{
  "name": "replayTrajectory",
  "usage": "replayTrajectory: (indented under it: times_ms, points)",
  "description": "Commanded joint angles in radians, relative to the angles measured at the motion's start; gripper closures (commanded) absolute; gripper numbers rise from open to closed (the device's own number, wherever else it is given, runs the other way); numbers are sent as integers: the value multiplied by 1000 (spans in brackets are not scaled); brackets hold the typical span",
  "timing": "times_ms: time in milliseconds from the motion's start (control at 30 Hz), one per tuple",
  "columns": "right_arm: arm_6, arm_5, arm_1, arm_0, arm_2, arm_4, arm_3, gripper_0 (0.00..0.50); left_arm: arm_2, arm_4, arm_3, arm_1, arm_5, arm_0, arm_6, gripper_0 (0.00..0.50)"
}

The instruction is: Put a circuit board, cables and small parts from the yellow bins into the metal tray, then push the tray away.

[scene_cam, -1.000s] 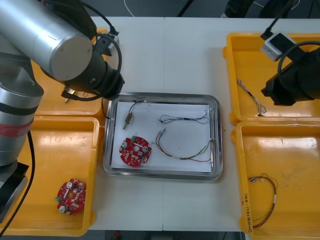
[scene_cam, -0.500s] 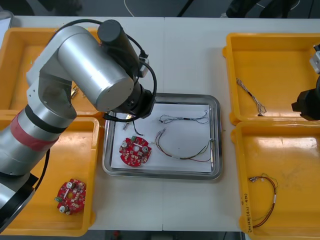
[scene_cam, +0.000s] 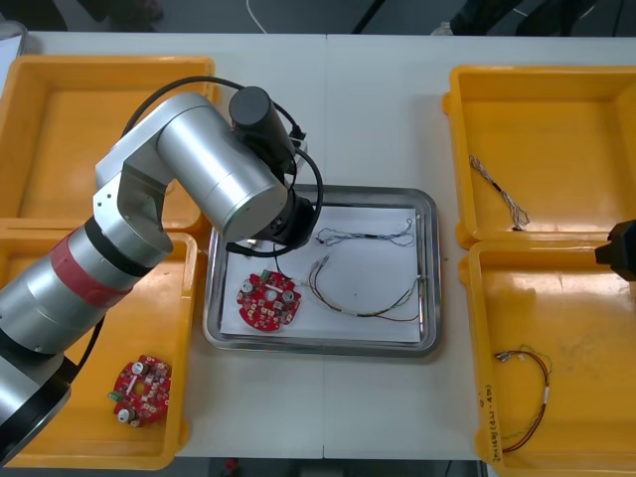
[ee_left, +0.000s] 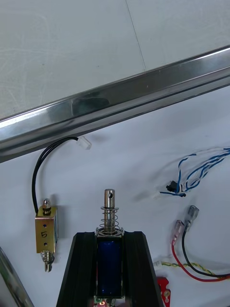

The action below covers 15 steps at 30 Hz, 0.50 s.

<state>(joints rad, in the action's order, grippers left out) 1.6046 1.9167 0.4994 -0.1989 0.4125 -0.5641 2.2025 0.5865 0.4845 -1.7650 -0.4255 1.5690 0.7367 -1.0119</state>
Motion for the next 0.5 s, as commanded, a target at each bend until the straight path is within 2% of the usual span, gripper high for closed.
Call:
replayTrajectory:
  times_ms: [33,200,333,400,467,500]
  points:
    - [-40,3,68,61,60,-79,49,0,39,-20,30,24,-52,3,-5,495]
    - [-55,3,83,90,97,-143,68,0,55,-27,41,24,-63,3,-2,494]
    - [-94,3,83,108,104,-145,102,0,62,-30,42,24,-63,3,3,484]
    - [-124,3,83,119,103,-145,128,0,64,-30,42,24,-63,1,4,428]
    - [-152,3,83,131,100,-146,152,0,64,-29,42,24,-63,1,6,336]
    - [-164,3,83,144,97,-149,167,0,64,-29,42,24,-63,1,6,238]
